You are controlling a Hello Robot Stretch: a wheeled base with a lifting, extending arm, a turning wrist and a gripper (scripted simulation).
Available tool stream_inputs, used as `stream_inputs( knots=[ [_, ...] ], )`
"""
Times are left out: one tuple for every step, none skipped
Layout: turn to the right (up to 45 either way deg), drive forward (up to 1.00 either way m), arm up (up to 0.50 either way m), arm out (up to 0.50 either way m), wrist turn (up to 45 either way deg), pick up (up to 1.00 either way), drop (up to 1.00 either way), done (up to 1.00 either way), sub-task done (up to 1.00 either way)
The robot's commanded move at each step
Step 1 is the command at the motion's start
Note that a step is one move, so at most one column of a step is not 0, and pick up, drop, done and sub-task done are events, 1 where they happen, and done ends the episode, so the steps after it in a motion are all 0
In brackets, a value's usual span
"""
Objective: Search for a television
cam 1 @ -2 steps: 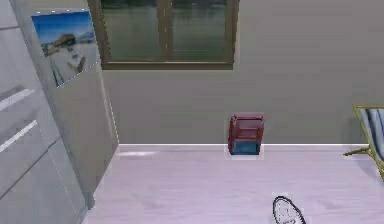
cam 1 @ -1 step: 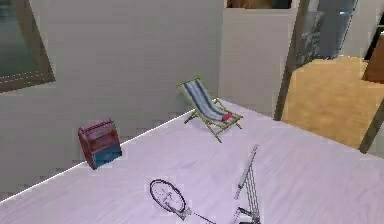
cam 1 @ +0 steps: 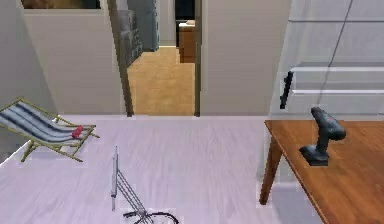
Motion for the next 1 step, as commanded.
stream_inputs(
  knots=[
    [6.0,0.00,0.00,0.00,0.0,0.00,0.00,0.00,0.00]
  ],
)
